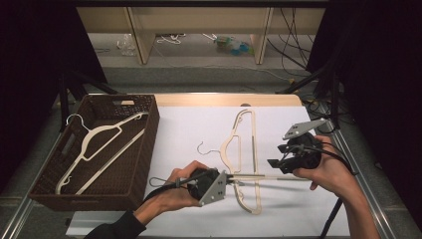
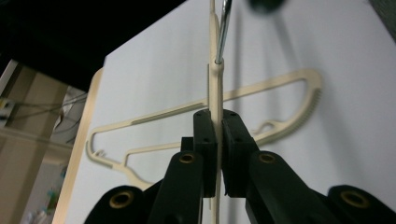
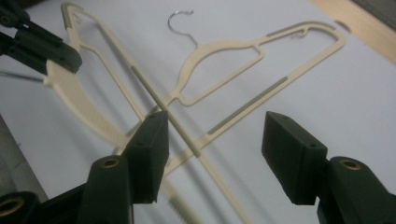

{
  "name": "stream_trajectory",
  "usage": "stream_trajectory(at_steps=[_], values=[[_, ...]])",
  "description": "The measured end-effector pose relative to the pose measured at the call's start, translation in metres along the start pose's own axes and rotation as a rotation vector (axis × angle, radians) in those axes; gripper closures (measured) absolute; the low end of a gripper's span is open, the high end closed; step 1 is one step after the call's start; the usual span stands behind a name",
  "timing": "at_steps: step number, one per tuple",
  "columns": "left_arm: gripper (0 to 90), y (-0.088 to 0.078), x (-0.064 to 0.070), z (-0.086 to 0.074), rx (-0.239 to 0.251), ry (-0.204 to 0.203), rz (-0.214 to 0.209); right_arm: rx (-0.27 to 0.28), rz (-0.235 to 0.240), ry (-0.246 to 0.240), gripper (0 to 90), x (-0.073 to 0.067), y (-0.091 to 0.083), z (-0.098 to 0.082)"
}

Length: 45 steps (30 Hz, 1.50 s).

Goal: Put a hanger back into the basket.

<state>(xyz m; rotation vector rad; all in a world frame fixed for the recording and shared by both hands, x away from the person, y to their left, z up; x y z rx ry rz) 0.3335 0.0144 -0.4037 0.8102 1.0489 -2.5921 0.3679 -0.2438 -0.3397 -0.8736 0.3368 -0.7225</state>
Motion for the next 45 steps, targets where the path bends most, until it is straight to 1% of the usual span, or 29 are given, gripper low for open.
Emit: stream_trajectory(at_steps=[1, 2, 3, 4, 6, 8, 9, 10, 11, 13, 14, 15, 16, 18, 19, 22, 23, 28, 29, 32, 33, 34, 36, 37, 39, 40, 41, 44, 45], values=[[85.9, -0.003, -0.004, -0.001, 0.005, -0.039, 0.010, 0.035, -0.016, 0.024, 39.9, 0.000, -0.004, -0.001], [85.9, -0.008, -0.009, -0.002, -0.007, -0.061, 0.010, 0.033, -0.012, 0.020, 38.0, 0.003, -0.009, -0.001], [85.9, -0.012, -0.014, -0.003, -0.012, -0.085, 0.014, 0.057, -0.021, 0.018, 37.8, 0.005, -0.012, -0.001], [85.9, -0.017, -0.020, -0.005, -0.009, -0.127, 0.022, 0.075, -0.025, 0.012, 37.7, 0.008, -0.015, -0.001], [85.9, -0.025, -0.029, -0.008, -0.002, -0.192, 0.028, 0.105, -0.049, 0.032, 36.9, 0.010, -0.020, -0.001], [85.9, -0.031, -0.036, -0.011, 0.022, -0.202, 0.029, 0.095, -0.055, 0.070, 36.2, 0.010, -0.026, -0.002], [85.9, -0.034, -0.039, -0.013, 0.017, -0.216, 0.034, 0.098, -0.057, 0.051, 36.1, 0.011, -0.025, -0.002], [85.9, -0.037, -0.042, -0.014, 0.020, -0.243, 0.034, 0.107, -0.062, 0.055, 36.0, 0.011, -0.024, -0.002], [85.9, -0.039, -0.044, -0.014, 0.037, -0.291, 0.032, 0.102, -0.059, 0.059, 35.7, 0.010, -0.024, -0.003], [85.9, -0.046, -0.049, -0.017, 0.032, -0.313, 0.032, 0.099, -0.063, 0.050, 35.1, 0.010, -0.022, -0.003], [85.9, -0.048, -0.051, -0.018, 0.032, -0.327, 0.028, 0.095, -0.059, 0.073, 34.3, 0.008, -0.022, -0.003], [85.9, -0.050, -0.052, -0.019, 0.044, -0.369, 0.031, 0.121, -0.072, 0.051, 33.4, 0.009, -0.019, -0.003], [85.9, -0.053, -0.054, -0.020, 0.041, -0.384, 0.026, 0.116, -0.069, 0.049, 32.6, 0.009, -0.019, -0.003], [85.9, -0.056, -0.057, -0.024, 0.045, -0.453, 0.023, 0.102, -0.068, 0.063, 32.2, 0.008, -0.019, -0.003], [85.9, -0.058, -0.059, -0.025, 0.041, -0.466, 0.026, 0.097, -0.065, 0.048, 32.2, 0.008, -0.018, -0.004], [85.9, -0.066, -0.063, -0.027, 0.047, -0.550, 0.028, 0.106, -0.076, 0.056, 32.2, 0.005, -0.014, -0.005], [85.9, -0.068, -0.064, -0.028, 0.043, -0.566, 0.029, 0.100, -0.068, 0.058, 32.2, 0.003, -0.013, -0.006], [85.9, -0.088, -0.071, -0.027, 0.078, -0.673, 0.023, 0.067, -0.050, 0.029, 31.2, -0.001, -0.005, -0.019], [85.9, -0.090, -0.072, -0.028, 0.092, -0.686, 0.020, 0.053, -0.045, 0.046, 31.2, -0.004, -0.004, -0.025], [85.9, -0.102, -0.077, -0.028, 0.095, -0.717, 0.030, 0.060, -0.035, 0.062, 31.1, -0.006, 0.000, -0.033], [85.9, -0.107, -0.079, -0.028, 0.089, -0.722, 0.036, 0.053, -0.034, 0.059, 31.0, -0.006, 0.002, -0.035], [85.9, -0.113, -0.081, -0.028, 0.100, -0.741, 0.039, 0.053, -0.036, 0.053, 31.0, -0.005, 0.004, -0.037], [85.9, -0.122, -0.083, -0.027, 0.115, -0.754, 0.045, 0.045, -0.031, 0.051, 31.0, -0.006, 0.009, -0.040], [86.0, -0.126, -0.084, -0.025, 0.122, -0.753, 0.045, 0.022, -0.023, 0.046, 31.0, -0.007, 0.010, -0.041], [85.9, -0.135, -0.086, -0.022, 0.123, -0.748, 0.046, 0.021, -0.017, 0.045, 31.0, -0.008, 0.014, -0.042], [85.9, -0.139, -0.087, -0.021, 0.140, -0.753, 0.042, 0.027, -0.020, 0.054, 31.0, -0.010, 0.017, -0.043], [85.9, -0.143, -0.089, -0.021, 0.137, -0.758, 0.048, 0.002, -0.007, 0.048, 30.4, -0.010, 0.017, -0.043], [86.0, -0.160, -0.095, -0.023, 0.149, -0.764, 0.070, 0.009, -0.009, 0.051, 27.9, -0.013, 0.024, -0.046], [85.9, -0.164, -0.097, -0.025, 0.148, -0.775, 0.076, -0.001, -0.001, 0.067, 26.7, -0.015, 0.023, -0.046]])
Point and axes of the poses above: each handheld gripper's, and its own axes: y roughly forward along the jaws, z roughly out of its top, x roughly to its right, the point moved 2 cm from there along y, roughly forward along the jaws, and after that the axes turned 4 degrees about y, right-handed, at the moved point
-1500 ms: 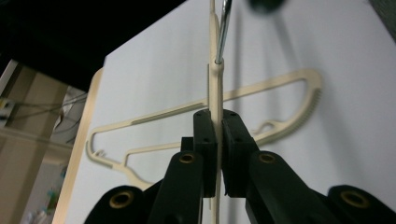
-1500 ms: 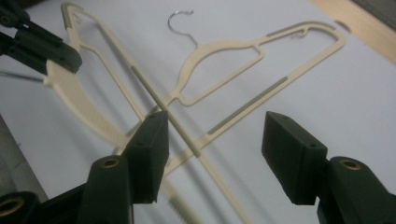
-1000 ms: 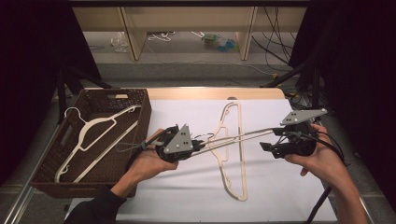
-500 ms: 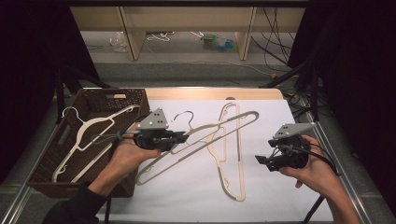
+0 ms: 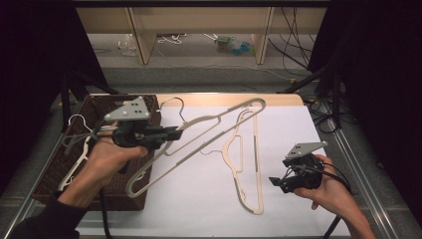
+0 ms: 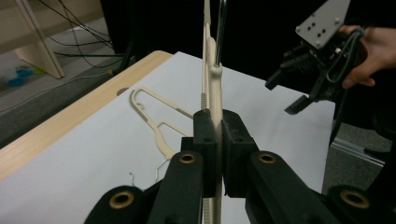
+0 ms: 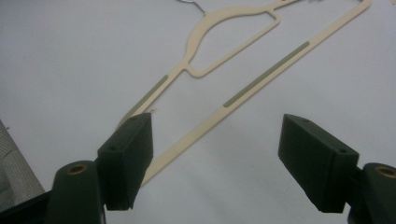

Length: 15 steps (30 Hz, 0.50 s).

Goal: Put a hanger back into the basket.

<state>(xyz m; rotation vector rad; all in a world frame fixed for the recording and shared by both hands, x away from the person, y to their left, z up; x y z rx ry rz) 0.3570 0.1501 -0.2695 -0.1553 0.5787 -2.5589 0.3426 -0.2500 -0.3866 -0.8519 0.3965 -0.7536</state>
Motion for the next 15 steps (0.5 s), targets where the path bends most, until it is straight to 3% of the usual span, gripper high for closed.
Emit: stream_trajectory(at_steps=[4, 7, 13, 15], values=[[85.9, -0.017, -0.014, -0.001, 0.007, -0.033, 0.040, 0.026, -0.006, -0.013, 25.6, 0.000, 0.007, -0.004], [86.0, -0.027, -0.026, -0.005, 0.034, -0.074, 0.058, 0.002, 0.006, 0.013, 25.5, -0.002, 0.010, -0.008], [86.0, -0.041, -0.049, -0.015, 0.043, -0.125, 0.106, -0.037, 0.012, 0.018, 25.1, 0.000, 0.017, -0.015], [86.0, -0.046, -0.056, -0.019, 0.034, -0.136, 0.122, -0.025, 0.006, 0.007, 25.1, 0.000, 0.020, -0.016]])
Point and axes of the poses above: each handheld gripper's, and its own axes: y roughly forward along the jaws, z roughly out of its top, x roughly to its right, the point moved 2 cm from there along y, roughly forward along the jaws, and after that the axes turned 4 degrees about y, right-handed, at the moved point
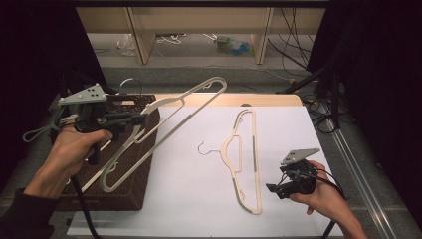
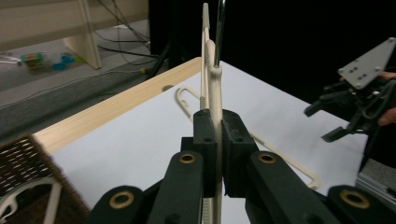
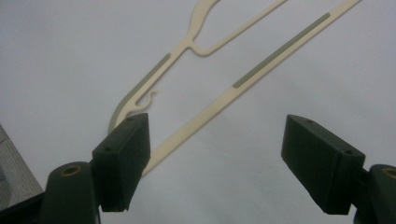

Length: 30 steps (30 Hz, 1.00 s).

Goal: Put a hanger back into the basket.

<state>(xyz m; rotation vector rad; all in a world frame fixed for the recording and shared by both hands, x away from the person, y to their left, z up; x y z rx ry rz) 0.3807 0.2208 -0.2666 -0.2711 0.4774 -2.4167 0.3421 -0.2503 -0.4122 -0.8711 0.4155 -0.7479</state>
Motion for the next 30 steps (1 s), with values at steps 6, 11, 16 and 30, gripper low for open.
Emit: stream_trajectory(at_steps=[6, 11, 16, 30], values=[[86.0, -0.012, -0.022, -0.007, -0.001, -0.032, 0.053, -0.014, 0.010, 0.013, 25.3, -0.002, 0.004, -0.001], [86.0, -0.021, -0.042, -0.016, -0.010, -0.039, 0.080, -0.028, 0.014, 0.015, 25.5, -0.002, 0.006, -0.003], [86.0, -0.029, -0.060, -0.024, -0.017, -0.035, 0.099, -0.032, 0.013, 0.007, 25.6, -0.002, 0.008, -0.004], [86.0, -0.061, -0.113, -0.052, -0.013, -0.050, 0.155, -0.031, 0.014, 0.003, 26.3, -0.002, 0.013, -0.004]])
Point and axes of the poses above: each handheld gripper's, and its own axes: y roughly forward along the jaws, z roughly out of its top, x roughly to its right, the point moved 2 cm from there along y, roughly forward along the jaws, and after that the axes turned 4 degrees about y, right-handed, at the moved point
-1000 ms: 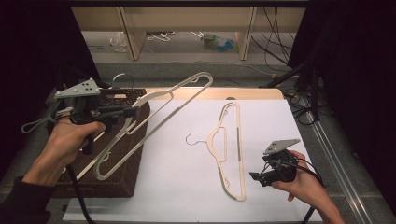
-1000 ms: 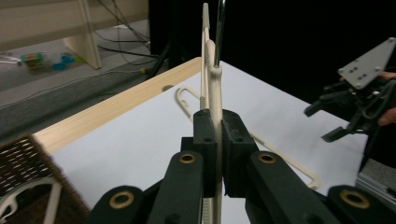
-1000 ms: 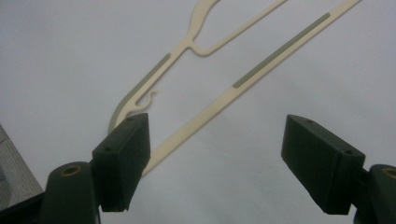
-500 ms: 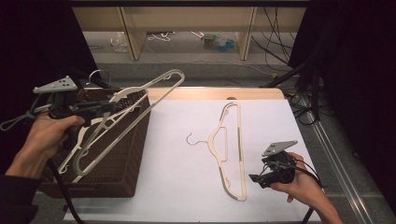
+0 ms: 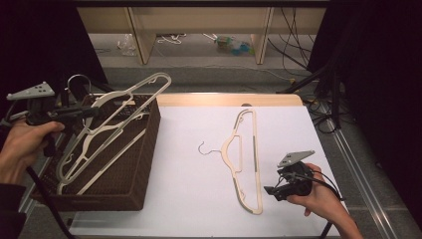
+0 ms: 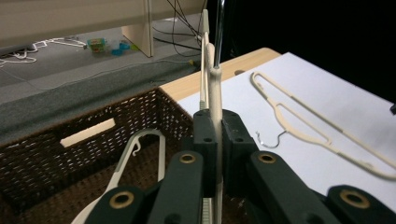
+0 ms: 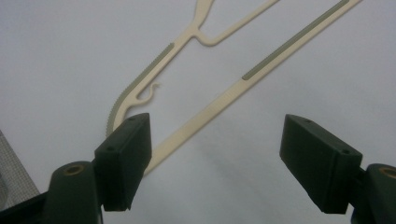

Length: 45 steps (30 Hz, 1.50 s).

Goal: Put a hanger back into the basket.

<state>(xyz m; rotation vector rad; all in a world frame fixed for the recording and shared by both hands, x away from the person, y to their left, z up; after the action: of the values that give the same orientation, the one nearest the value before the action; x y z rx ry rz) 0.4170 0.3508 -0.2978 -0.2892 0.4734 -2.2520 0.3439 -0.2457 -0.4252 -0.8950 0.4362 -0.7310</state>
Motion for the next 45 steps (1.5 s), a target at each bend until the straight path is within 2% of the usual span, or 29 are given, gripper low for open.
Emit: stream_trajectory(at_steps=[4, 11, 14, 18, 19, 22, 24, 25, 28, 29, 31, 32, 34, 35, 36, 37, 40, 41, 43, 45], values=[[86.0, -0.002, -0.015, -0.009, 0.001, -0.019, -0.001, -0.001, 0.004, -0.001, 26.3, 0.000, 0.000, 0.000], [85.9, -0.004, -0.031, -0.023, -0.020, -0.033, 0.005, 0.007, 0.001, -0.001, 26.3, 0.000, 0.002, 0.000], [85.9, -0.008, -0.039, -0.031, -0.012, -0.058, 0.005, -0.004, 0.006, -0.003, 26.3, 0.001, 0.001, 0.000], [86.0, -0.011, -0.048, -0.041, -0.027, -0.084, 0.006, -0.008, 0.009, 0.003, 26.6, 0.001, 0.001, 0.000], [85.9, -0.011, -0.049, -0.043, -0.030, -0.092, 0.007, -0.009, 0.008, 0.005, 26.6, 0.000, 0.000, 0.000], [85.9, -0.009, -0.052, -0.051, -0.078, -0.102, 0.012, -0.002, 0.004, -0.005, 26.6, 0.001, 0.002, 0.000], [85.9, -0.007, -0.055, -0.057, -0.085, -0.119, 0.006, 0.004, 0.001, -0.008, 26.6, 0.001, 0.003, 0.000], [85.9, -0.007, -0.056, -0.059, -0.086, -0.121, 0.006, -0.024, 0.012, 0.013, 26.6, -0.001, 0.001, -0.001], [85.9, -0.002, -0.057, -0.067, -0.089, -0.140, -0.014, -0.021, 0.008, 0.013, 26.6, -0.001, 0.001, -0.001], [85.9, -0.001, -0.057, -0.069, -0.094, -0.146, -0.022, -0.006, 0.006, -0.003, 26.6, 0.001, 0.002, 0.000], [85.8, 0.002, -0.058, -0.074, -0.113, -0.146, -0.018, -0.014, 0.006, 0.010, 26.6, 0.000, 0.002, -0.001], [85.8, 0.004, -0.058, -0.076, -0.123, -0.155, -0.022, -0.014, 0.004, 0.010, 26.6, 0.000, 0.002, -0.001], [85.8, 0.008, -0.058, -0.082, -0.152, -0.146, -0.027, -0.007, 0.002, -0.005, 26.6, 0.001, 0.002, -0.001], [85.8, 0.010, -0.057, -0.085, -0.162, -0.144, -0.023, -0.014, 0.005, 0.007, 26.6, 0.000, 0.002, -0.001], [85.7, 0.012, -0.058, -0.087, -0.164, -0.151, -0.030, -0.002, 0.004, -0.009, 26.6, 0.001, 0.003, -0.001], [85.7, 0.014, -0.057, -0.088, -0.170, -0.155, -0.029, -0.009, 0.004, 0.001, 26.6, 0.000, 0.002, -0.001], [85.6, 0.022, -0.057, -0.095, -0.201, -0.160, -0.014, -0.010, 0.003, 0.004, 26.6, 0.000, 0.002, -0.001], [85.6, 0.023, -0.057, -0.096, -0.206, -0.159, -0.012, 0.003, 0.000, -0.008, 26.6, 0.001, 0.003, -0.001], [85.4, 0.027, -0.058, -0.099, -0.232, -0.148, 0.009, -0.016, 0.008, 0.006, 26.6, -0.001, 0.001, -0.001], [84.8, 0.027, -0.061, -0.102, -0.231, -0.166, 0.032, 0.006, 0.003, -0.014, 26.6, 0.000, 0.002, -0.001]])
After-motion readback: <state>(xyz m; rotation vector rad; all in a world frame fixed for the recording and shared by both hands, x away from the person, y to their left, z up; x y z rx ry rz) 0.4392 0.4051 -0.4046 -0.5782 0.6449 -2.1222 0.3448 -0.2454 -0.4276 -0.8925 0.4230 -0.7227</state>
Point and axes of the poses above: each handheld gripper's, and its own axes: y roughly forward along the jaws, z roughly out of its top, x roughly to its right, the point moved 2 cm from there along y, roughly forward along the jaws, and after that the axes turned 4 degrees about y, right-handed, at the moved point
